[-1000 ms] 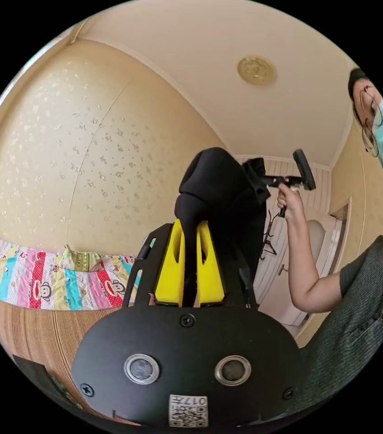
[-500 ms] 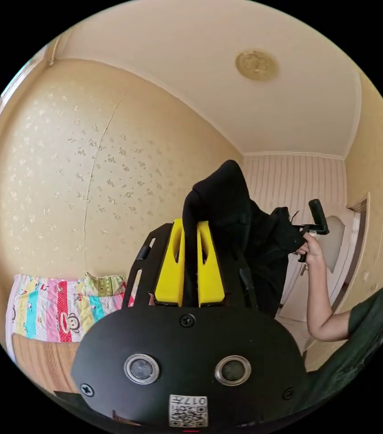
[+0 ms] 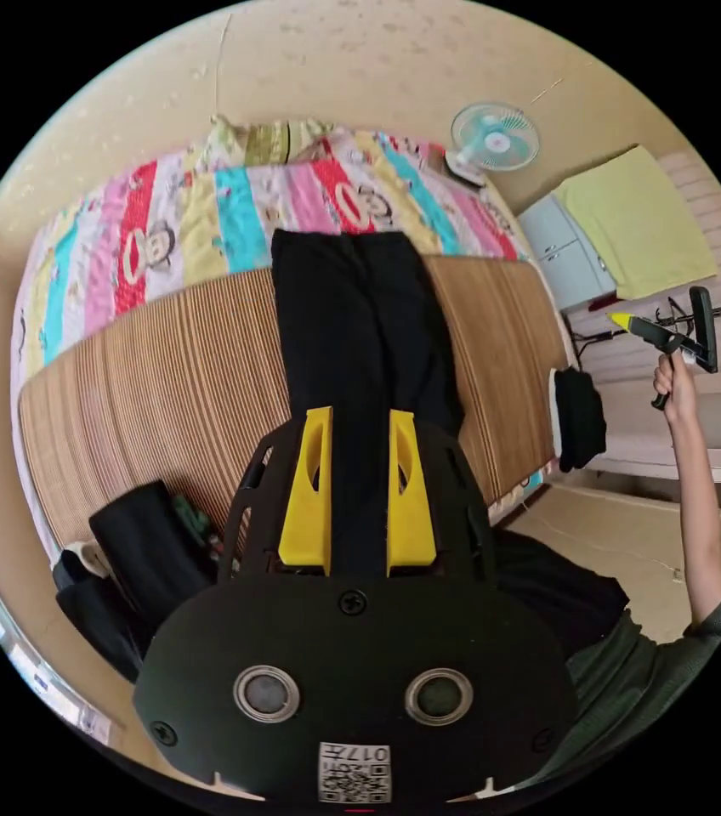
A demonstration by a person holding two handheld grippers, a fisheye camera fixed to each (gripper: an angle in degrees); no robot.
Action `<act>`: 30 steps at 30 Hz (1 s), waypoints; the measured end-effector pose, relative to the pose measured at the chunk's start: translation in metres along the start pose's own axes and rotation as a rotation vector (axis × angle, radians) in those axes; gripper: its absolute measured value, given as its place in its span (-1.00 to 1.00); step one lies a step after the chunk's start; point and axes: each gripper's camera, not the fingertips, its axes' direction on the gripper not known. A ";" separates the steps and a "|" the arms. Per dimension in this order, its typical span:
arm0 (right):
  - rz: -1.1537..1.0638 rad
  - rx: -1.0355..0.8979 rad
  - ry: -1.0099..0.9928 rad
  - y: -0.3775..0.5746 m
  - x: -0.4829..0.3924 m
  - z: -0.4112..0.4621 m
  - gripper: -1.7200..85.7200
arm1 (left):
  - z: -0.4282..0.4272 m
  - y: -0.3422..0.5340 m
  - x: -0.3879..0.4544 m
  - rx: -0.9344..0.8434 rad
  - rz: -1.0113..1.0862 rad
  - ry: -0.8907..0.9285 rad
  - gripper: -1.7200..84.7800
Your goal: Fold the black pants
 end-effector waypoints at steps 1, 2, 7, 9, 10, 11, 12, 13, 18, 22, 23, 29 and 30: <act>0.036 -0.093 -0.046 0.036 0.036 0.047 -0.75 | 0.022 0.003 -0.008 -0.055 -0.017 0.004 -0.73; 0.076 -0.173 -0.088 0.076 0.066 0.088 -0.75 | 0.061 0.009 -0.023 -0.157 -0.055 0.013 -0.73; 0.189 -0.518 -0.158 0.250 0.153 0.216 -0.71 | 0.154 0.035 -0.054 -0.453 -0.133 0.074 -0.73; 0.235 -0.582 -0.194 0.312 0.175 0.238 -0.70 | 0.173 0.040 -0.062 -0.530 -0.154 0.094 -0.73; 0.269 -0.601 -0.236 0.352 0.187 0.246 -0.69 | 0.176 0.039 -0.064 -0.544 -0.159 0.103 -0.73; 0.298 -0.611 -0.274 0.387 0.199 0.250 -0.69 | 0.181 0.037 -0.067 -0.564 -0.170 0.121 -0.74; 0.314 -0.614 -0.285 0.404 0.204 0.251 -0.69 | 0.184 0.034 -0.069 -0.578 -0.178 0.146 -0.74; 0.342 -0.620 -0.298 0.435 0.214 0.252 -0.69 | 0.185 0.031 -0.071 -0.583 -0.181 0.160 -0.74; 0.365 -0.658 -0.331 0.544 0.245 0.242 -0.67 | 0.181 0.008 -0.083 -0.632 -0.170 0.244 -0.76; 0.406 -0.563 -0.393 0.617 0.275 0.193 -0.69 | 0.164 -0.004 -0.101 -0.618 -0.194 0.331 -0.76; 0.389 -0.550 -0.419 0.638 0.281 0.178 -0.78 | 0.157 -0.010 -0.110 -0.611 -0.203 0.363 -0.76; 0.280 -0.351 -0.978 0.736 0.300 0.094 -0.89 | 0.107 -0.045 -0.152 -0.490 -0.223 0.443 -0.87; 0.263 -0.306 -1.065 0.745 0.301 0.083 -0.89 | 0.096 -0.053 -0.153 -0.455 -0.211 0.463 -0.86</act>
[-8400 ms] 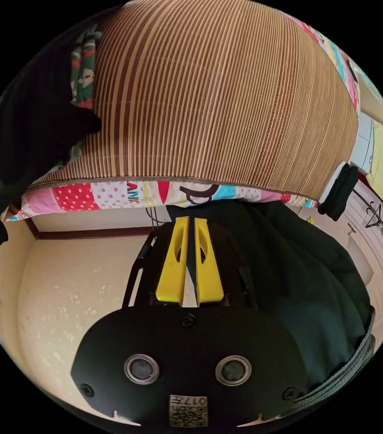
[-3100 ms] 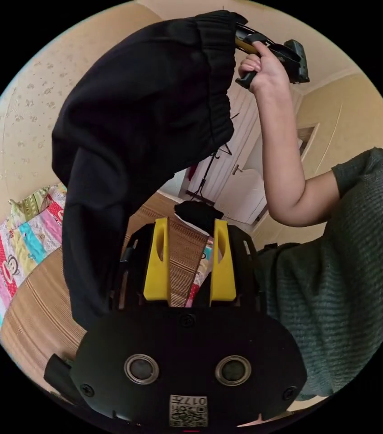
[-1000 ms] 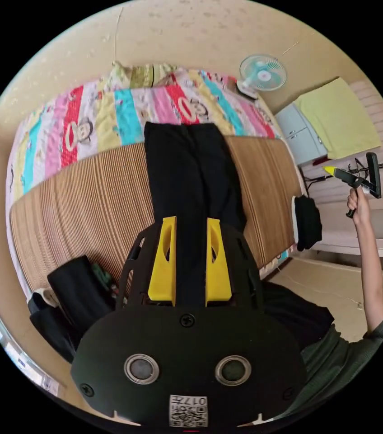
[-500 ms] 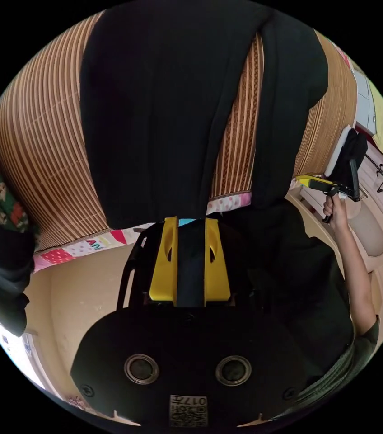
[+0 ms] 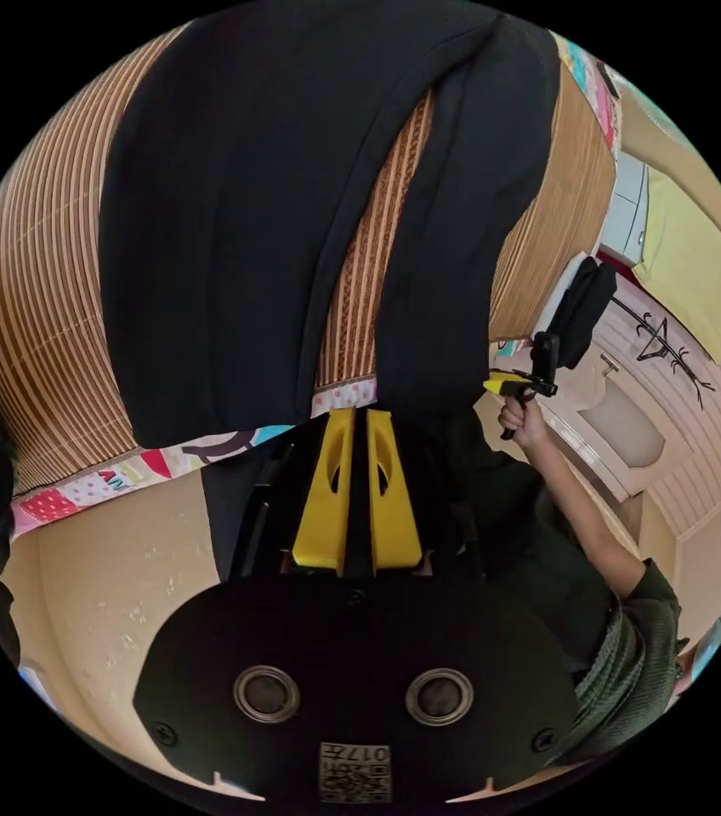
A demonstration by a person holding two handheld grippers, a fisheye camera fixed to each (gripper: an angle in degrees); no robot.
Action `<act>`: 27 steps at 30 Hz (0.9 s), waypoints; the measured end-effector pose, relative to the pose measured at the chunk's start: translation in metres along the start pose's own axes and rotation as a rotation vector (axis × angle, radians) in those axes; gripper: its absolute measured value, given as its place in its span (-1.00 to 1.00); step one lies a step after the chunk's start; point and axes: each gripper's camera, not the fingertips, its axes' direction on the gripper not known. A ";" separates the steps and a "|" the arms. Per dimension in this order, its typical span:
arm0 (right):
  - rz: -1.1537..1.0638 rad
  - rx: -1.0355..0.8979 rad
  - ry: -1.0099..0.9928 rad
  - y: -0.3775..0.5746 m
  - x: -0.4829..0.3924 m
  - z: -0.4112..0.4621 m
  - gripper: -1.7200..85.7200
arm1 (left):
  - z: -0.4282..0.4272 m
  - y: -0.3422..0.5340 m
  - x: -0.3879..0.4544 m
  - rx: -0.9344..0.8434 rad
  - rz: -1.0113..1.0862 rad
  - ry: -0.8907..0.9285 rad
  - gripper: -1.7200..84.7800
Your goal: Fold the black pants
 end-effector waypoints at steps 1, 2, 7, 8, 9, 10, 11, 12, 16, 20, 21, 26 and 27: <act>-0.091 0.022 -0.141 0.024 -0.013 -0.008 -0.90 | -0.006 -0.001 0.004 0.015 0.016 0.013 -0.86; -0.158 0.033 -0.204 0.047 -0.028 -0.014 -0.91 | -0.016 -0.003 0.014 0.039 0.058 0.040 -0.83; -0.131 -0.080 -0.016 0.110 -0.059 -0.012 -0.92 | -0.028 -0.019 0.071 -0.008 0.231 0.056 -0.67; -0.152 -0.105 0.038 0.120 -0.069 -0.007 -0.92 | -0.026 -0.023 0.085 -0.037 0.261 0.022 -0.65; -0.169 -0.111 0.044 0.125 -0.074 -0.005 -0.92 | -0.024 -0.027 0.096 -0.056 0.274 -0.030 -0.60; -0.207 -0.113 0.017 0.133 -0.084 -0.002 -0.92 | -0.023 -0.029 0.102 -0.062 0.280 -0.056 -0.58; -0.238 -0.112 -0.035 0.140 -0.091 0.002 -0.92 | -0.022 -0.032 0.111 -0.068 0.294 -0.094 -0.56; -0.247 -0.112 -0.061 0.142 -0.094 0.004 -0.92 | -0.023 -0.034 0.119 -0.067 0.306 -0.123 -0.54; -0.241 -0.220 -0.071 0.151 -0.101 0.037 -0.92 | -0.036 -0.031 0.131 -0.019 0.315 -0.240 -0.54; -0.248 -0.351 -0.045 0.158 -0.101 0.078 -0.92 | -0.034 -0.025 0.125 -0.085 0.327 -0.452 -0.69; -0.247 -0.364 -0.046 0.160 -0.101 0.082 -0.92 | -0.031 -0.021 0.118 -0.111 0.334 -0.468 -0.76; -0.186 -0.573 -0.011 0.178 -0.067 0.086 -0.92 | -0.049 -0.001 0.068 -0.074 0.287 -0.296 -0.87; -0.196 -0.581 -0.003 0.179 -0.065 0.077 -0.92 | -0.055 0.004 0.055 -0.052 0.260 -0.246 -0.87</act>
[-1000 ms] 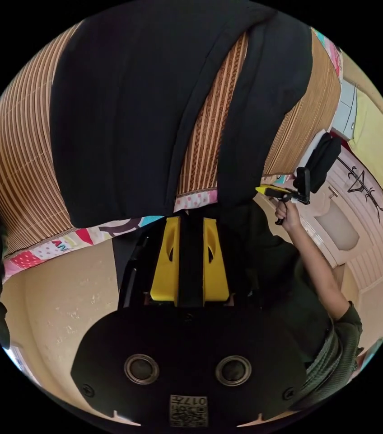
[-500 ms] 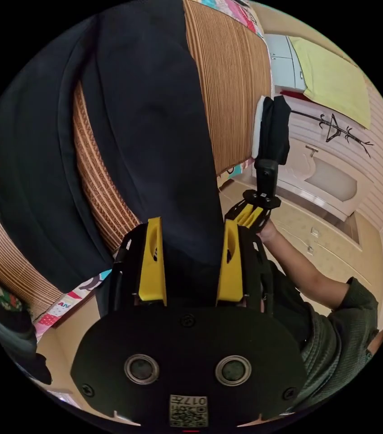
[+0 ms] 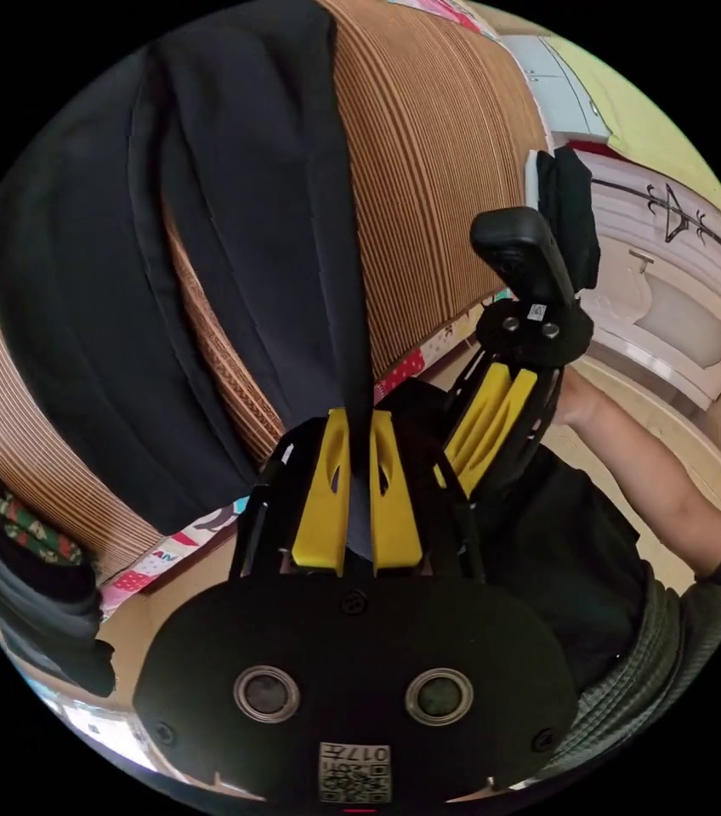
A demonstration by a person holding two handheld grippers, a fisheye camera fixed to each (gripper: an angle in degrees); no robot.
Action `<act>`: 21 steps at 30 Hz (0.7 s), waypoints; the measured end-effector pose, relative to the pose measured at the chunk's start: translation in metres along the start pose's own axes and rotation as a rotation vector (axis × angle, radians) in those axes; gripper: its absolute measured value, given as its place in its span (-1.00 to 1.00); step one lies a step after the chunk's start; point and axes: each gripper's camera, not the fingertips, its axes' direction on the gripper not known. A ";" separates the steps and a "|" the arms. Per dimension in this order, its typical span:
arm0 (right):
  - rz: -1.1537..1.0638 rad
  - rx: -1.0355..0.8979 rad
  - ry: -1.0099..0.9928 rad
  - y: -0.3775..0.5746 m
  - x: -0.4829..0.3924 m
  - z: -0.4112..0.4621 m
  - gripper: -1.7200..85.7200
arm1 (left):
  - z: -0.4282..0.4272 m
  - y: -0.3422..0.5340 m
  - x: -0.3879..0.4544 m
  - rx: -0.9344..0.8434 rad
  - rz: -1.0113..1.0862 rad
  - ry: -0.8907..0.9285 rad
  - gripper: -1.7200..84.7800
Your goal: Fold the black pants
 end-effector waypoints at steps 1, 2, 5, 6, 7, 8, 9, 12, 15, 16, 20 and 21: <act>-0.021 0.020 0.065 0.013 -0.001 -0.022 -0.92 | -0.001 0.004 -0.006 0.013 -0.009 0.029 -0.87; 0.001 0.121 0.157 0.025 -0.002 -0.058 -0.91 | -0.005 0.012 -0.017 0.037 -0.026 0.093 -0.87; 0.101 0.547 0.228 0.048 0.007 -0.173 -0.85 | -0.013 0.036 -0.046 0.117 -0.083 0.231 -0.87; 0.123 0.626 0.227 0.051 0.010 -0.194 -0.83 | -0.015 0.045 -0.057 0.141 -0.106 0.274 -0.87; 0.171 0.761 0.229 0.052 0.018 -0.231 -0.78 | -0.015 0.049 -0.063 0.151 -0.117 0.294 -0.87; 0.207 0.862 0.239 0.047 0.024 -0.262 -0.73 | -0.016 0.057 -0.073 0.167 -0.135 0.328 -0.87; 0.227 0.909 0.248 0.043 0.027 -0.276 -0.72 | -0.017 0.064 -0.082 0.181 -0.146 0.361 -0.87; 0.346 1.064 0.298 0.001 0.042 -0.323 -0.69 | -0.017 0.081 -0.105 0.213 -0.172 0.465 -0.87; 0.498 1.059 0.472 -0.064 0.050 -0.354 -0.68 | -0.015 0.098 -0.130 0.253 -0.196 0.563 -0.87; 0.537 1.039 0.529 -0.089 0.056 -0.364 -0.69 | -0.015 0.101 -0.135 0.261 -0.200 0.578 -0.87; 0.594 0.954 0.747 -0.165 0.055 -0.370 -0.81 | -0.010 0.129 -0.171 0.322 -0.218 0.675 -0.87; 0.586 0.959 0.805 -0.175 0.045 -0.364 -0.84 | -0.010 0.139 -0.182 0.340 -0.227 0.699 -0.87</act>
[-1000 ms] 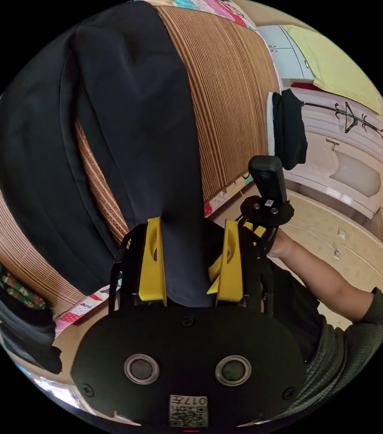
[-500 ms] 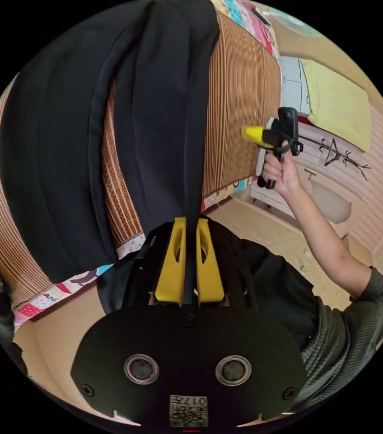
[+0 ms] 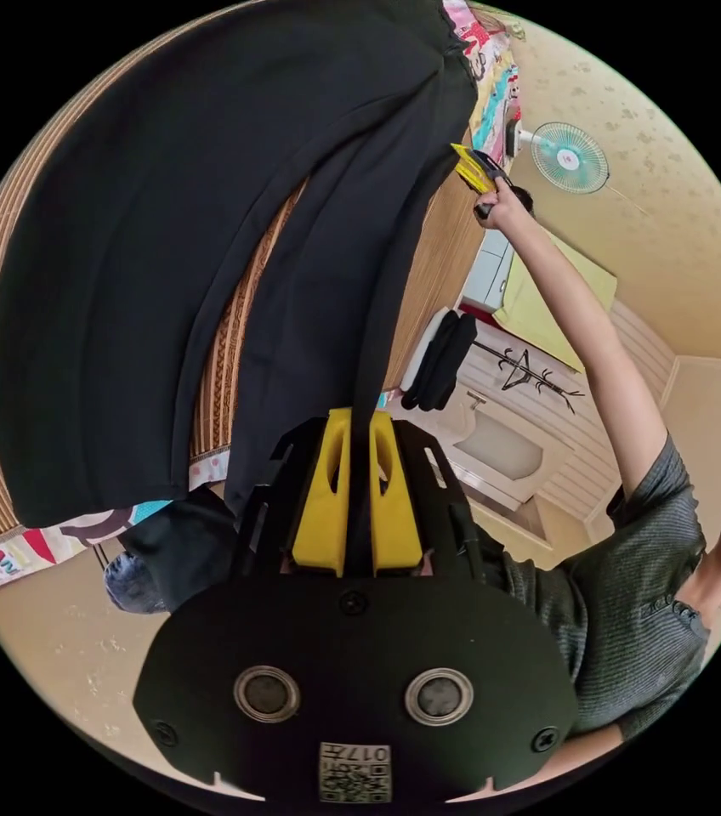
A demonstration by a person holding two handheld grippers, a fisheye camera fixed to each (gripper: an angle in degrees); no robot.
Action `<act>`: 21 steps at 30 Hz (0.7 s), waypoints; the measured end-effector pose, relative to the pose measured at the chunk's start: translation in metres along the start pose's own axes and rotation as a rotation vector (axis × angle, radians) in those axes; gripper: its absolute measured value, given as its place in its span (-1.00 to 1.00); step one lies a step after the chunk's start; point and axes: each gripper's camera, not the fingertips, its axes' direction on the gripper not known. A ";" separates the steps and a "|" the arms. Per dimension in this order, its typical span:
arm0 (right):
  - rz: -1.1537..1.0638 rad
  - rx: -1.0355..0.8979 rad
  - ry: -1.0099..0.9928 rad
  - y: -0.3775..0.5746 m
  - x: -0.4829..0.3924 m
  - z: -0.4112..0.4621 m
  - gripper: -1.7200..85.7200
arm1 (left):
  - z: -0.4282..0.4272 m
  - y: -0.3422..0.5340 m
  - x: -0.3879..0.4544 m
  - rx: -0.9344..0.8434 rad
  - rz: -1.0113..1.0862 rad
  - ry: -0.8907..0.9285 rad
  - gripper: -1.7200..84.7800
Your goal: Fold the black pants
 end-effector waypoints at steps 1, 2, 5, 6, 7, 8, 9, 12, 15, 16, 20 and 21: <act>-0.081 0.053 0.082 0.004 -0.040 0.000 -0.86 | -0.005 0.003 -0.005 0.009 0.000 0.014 -0.87; -0.197 0.067 0.168 0.010 -0.089 0.009 -0.87 | -0.017 0.011 -0.014 0.032 0.006 0.041 -0.87; -0.497 0.064 0.389 0.038 -0.226 0.056 -0.89 | -0.047 0.035 -0.037 0.097 -0.008 0.087 -0.87; -0.546 0.061 0.410 0.044 -0.250 0.066 -0.89 | -0.059 0.045 -0.047 0.116 -0.031 0.096 -0.87; -0.627 0.053 0.417 0.056 -0.294 0.086 -0.90 | -0.065 0.050 -0.053 0.124 -0.049 0.101 -0.87; -0.680 0.035 0.388 0.064 -0.331 0.105 -0.90 | -0.076 0.061 -0.064 0.144 -0.083 0.113 -0.88; -0.694 0.019 0.371 0.067 -0.347 0.115 -0.90 | -0.087 0.071 -0.075 0.170 -0.106 0.128 -0.88; -0.749 -0.058 0.296 0.077 -0.403 0.165 -0.89 | -0.113 0.098 -0.103 0.251 -0.168 0.124 -0.90; -0.829 -0.125 0.213 0.092 -0.423 0.203 -0.87 | -0.133 0.122 -0.134 0.319 -0.250 0.104 -0.90; -0.836 -0.148 0.165 0.097 -0.419 0.212 -0.87 | -0.136 0.126 -0.139 0.332 -0.264 0.094 -0.90; -0.741 -0.187 0.049 0.129 -0.342 0.228 -0.77 | -0.142 0.146 -0.163 0.319 -0.298 -0.021 -0.89; -0.729 -0.191 0.031 0.138 -0.325 0.229 -0.78 | -0.140 0.149 -0.166 0.301 -0.281 -0.039 -0.89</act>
